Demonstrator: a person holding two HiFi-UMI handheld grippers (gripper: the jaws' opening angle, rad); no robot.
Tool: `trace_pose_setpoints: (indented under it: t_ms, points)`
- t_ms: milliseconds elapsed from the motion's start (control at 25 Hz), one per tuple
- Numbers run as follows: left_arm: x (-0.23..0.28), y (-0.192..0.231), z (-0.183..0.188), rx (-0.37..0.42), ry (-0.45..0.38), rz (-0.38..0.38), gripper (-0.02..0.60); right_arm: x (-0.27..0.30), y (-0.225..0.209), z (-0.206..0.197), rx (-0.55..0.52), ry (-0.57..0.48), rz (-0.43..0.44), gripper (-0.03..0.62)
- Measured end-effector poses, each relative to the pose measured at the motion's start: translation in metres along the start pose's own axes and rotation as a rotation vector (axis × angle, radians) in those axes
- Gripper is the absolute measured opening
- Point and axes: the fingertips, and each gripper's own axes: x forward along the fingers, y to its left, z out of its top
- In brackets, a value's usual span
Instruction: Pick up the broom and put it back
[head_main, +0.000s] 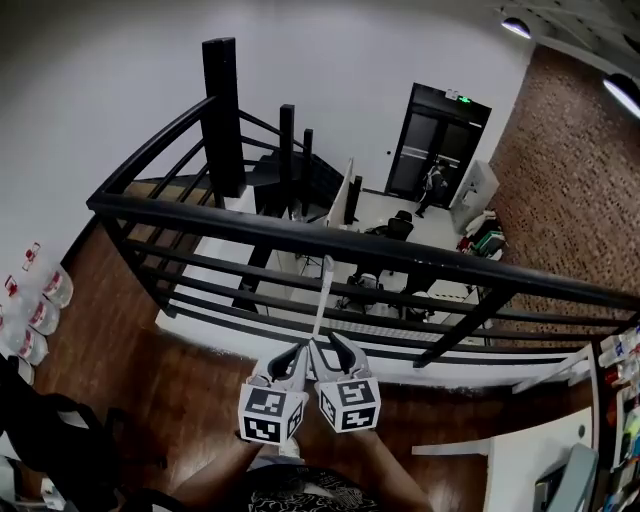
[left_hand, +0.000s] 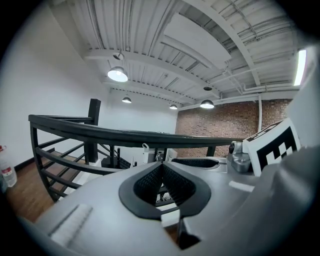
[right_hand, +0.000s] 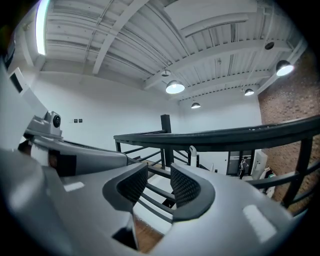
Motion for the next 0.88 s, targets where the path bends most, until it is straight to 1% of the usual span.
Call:
trace_pose_setpoints:
  t_ms: [320,440,560,640,880]
  points:
    - [0.037,0.030,0.009,0.012,0.010,-0.039,0.005,0.054,-0.033,-0.006,0.023,0.023,-0.064,0.158]
    - [0.049,0.040,0.010,0.012,0.021,-0.048,0.005,0.070,-0.044,-0.007,0.032,0.029,-0.086,0.162]
    - [0.057,0.046,0.013,0.015,0.026,-0.052,0.005,0.084,-0.056,-0.011,0.040,0.043,-0.101,0.183]
    - [0.063,0.050,0.013,0.019,0.034,-0.053,0.005,0.095,-0.064,-0.016,0.047,0.055,-0.111,0.214]
    - [0.083,0.065,0.012,0.029,0.060,-0.061,0.005,0.134,-0.091,-0.026,0.056,0.081,-0.145,0.218]
